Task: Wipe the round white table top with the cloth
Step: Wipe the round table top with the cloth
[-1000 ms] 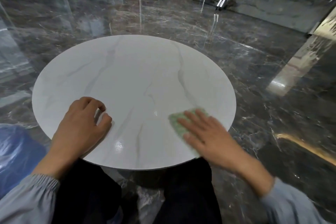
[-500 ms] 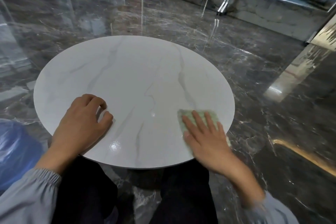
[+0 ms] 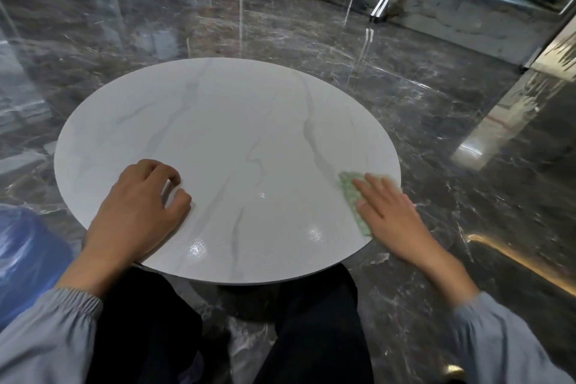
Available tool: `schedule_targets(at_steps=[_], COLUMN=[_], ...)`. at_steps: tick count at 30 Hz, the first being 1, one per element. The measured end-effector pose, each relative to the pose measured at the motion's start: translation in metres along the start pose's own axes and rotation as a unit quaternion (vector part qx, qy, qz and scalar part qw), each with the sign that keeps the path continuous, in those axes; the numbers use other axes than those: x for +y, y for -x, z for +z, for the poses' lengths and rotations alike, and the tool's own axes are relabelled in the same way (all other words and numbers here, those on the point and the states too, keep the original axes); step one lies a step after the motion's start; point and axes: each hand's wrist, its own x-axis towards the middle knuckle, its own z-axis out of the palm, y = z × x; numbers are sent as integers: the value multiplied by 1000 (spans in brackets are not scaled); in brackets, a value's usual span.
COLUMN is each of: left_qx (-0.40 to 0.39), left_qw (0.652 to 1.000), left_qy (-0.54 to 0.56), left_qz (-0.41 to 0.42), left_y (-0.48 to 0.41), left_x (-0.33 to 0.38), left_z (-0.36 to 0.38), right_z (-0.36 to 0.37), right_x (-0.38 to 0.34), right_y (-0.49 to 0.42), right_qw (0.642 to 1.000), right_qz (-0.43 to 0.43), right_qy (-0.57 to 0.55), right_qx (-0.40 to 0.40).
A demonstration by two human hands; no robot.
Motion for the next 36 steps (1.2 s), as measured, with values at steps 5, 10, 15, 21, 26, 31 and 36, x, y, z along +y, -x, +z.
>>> schedule_targets(at_steps=[5, 10, 15, 21, 26, 31, 36], left_qx=[2, 9, 18, 25, 28, 33, 31], left_qw=[1000, 1000, 1000, 1000, 1000, 999, 999], left_qy=[-3, -3, 1, 9, 10, 18, 29], left_qz=[-9, -6, -5, -5, 0, 18, 10], left_y=[0, -1, -3, -2, -3, -6, -3], left_x=[3, 1, -3, -4, -4, -9, -12], left_z=[0, 3, 7, 7, 6, 12, 11], right_z=[-12, 6, 18, 69, 45, 3, -8], right_x=[38, 19, -59, -175, -146, -33, -33], right_y=[-59, -34, 40, 78, 49, -27, -69], right_qw=[998, 972, 993, 969, 972, 996, 990], right_qz=[48, -57, -78, -239, -227, -13, 53], right_qy=[2, 226, 56, 61, 36, 57, 89], right_qx=[-48, -32, -63, 2, -45, -67, -92])
